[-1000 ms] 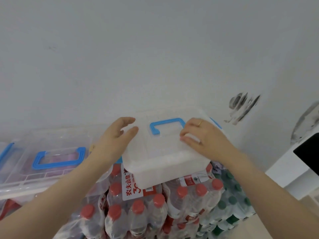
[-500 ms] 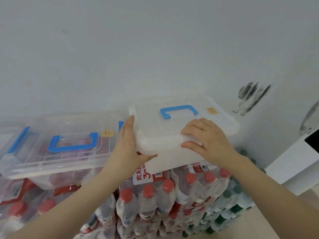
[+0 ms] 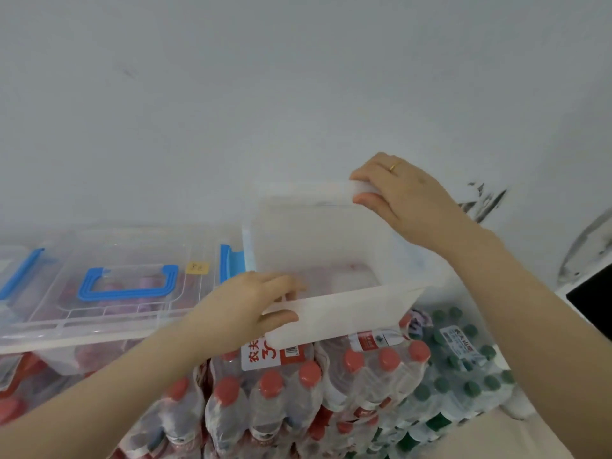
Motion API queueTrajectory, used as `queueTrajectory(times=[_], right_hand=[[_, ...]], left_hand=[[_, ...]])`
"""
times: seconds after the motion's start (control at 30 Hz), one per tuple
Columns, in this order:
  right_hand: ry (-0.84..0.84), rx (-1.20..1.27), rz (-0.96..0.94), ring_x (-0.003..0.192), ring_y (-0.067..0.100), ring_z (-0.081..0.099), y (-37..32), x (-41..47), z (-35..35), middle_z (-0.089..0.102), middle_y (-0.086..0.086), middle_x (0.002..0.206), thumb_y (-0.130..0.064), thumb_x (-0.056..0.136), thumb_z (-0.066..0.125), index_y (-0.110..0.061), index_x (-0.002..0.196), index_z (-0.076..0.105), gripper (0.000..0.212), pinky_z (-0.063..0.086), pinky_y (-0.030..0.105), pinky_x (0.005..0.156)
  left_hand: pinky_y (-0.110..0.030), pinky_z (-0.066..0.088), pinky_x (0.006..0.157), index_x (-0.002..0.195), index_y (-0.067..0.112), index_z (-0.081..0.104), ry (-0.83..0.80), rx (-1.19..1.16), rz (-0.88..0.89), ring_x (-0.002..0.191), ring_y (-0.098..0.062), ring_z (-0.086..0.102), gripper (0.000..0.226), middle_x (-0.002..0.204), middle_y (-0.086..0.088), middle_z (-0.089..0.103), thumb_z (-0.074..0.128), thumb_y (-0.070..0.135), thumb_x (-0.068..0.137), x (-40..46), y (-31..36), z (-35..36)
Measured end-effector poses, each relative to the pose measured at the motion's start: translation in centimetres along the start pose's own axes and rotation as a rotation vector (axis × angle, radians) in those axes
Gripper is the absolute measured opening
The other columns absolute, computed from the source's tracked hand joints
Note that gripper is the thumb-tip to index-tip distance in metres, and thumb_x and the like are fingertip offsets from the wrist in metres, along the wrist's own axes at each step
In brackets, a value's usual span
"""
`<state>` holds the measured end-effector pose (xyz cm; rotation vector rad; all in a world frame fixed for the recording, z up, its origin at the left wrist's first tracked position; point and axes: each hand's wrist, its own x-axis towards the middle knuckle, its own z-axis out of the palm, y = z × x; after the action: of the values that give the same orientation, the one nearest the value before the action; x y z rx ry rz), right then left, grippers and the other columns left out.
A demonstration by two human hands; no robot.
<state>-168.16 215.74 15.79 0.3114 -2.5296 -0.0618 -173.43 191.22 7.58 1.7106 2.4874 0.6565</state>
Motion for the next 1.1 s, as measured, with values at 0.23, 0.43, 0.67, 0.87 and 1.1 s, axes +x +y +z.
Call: queueTrajectory(times=[0.23,0.43,0.67,0.87,1.1], right_hand=[[-0.11,-0.025,0.007,0.108,0.027,0.053,1.2,6.7,0.6,0.056,0.01,0.115,-0.037,0.097,0.034,-0.009,0.119,0.054,0.04,0.039,0.033,0.078],[-0.417,-0.009,0.032,0.113,0.027,0.052,0.4,7.4,6.3,0.056,0.009,0.121,-0.032,0.099,0.033,-0.014,0.124,0.052,0.036,0.04,0.036,0.09],[-0.221,-0.12,-0.047,0.101,0.034,0.057,0.0,5.4,9.1,0.061,0.014,0.111,-0.023,0.094,0.048,-0.007,0.113,0.06,0.027,0.041,0.039,0.078],[-0.334,-0.175,0.01,0.112,0.029,0.05,0.6,5.0,8.9,0.048,0.009,0.128,0.006,0.087,0.036,-0.018,0.133,0.039,0.052,0.038,0.038,0.086],[-0.327,-0.154,0.117,0.112,0.029,0.047,1.7,4.4,9.2,0.049,0.01,0.124,0.002,0.087,0.037,-0.018,0.134,0.037,0.051,0.035,0.036,0.087]], left_hand=[[-0.016,0.047,0.076,0.106,0.026,0.064,-0.039,-0.004,0.111,0.079,0.004,0.053,0.037,0.095,0.014,0.063,0.048,0.049,0.082,0.1,0.0,-0.5],[-0.009,0.043,0.071,0.104,0.026,0.063,-0.095,-0.067,0.088,0.078,0.006,0.052,0.038,0.089,0.024,0.051,0.047,0.05,0.08,-0.5,-0.2,-0.9],[-0.021,0.047,0.076,0.103,0.025,0.064,-0.029,-0.117,0.062,0.085,-0.004,0.058,0.037,0.095,0.011,0.064,0.046,0.05,0.082,-1.0,-0.1,-0.3],[-0.021,0.049,0.071,0.101,0.027,0.063,-0.012,-0.132,0.057,0.081,-0.003,0.059,0.03,0.091,0.011,0.064,0.051,0.047,0.082,-1.0,-0.2,-0.2],[-0.026,0.047,0.078,0.103,0.028,0.06,0.036,-0.096,0.076,0.09,-0.001,0.054,0.033,0.095,0.009,0.063,0.049,0.053,0.084,-1.1,-0.8,0.3]])
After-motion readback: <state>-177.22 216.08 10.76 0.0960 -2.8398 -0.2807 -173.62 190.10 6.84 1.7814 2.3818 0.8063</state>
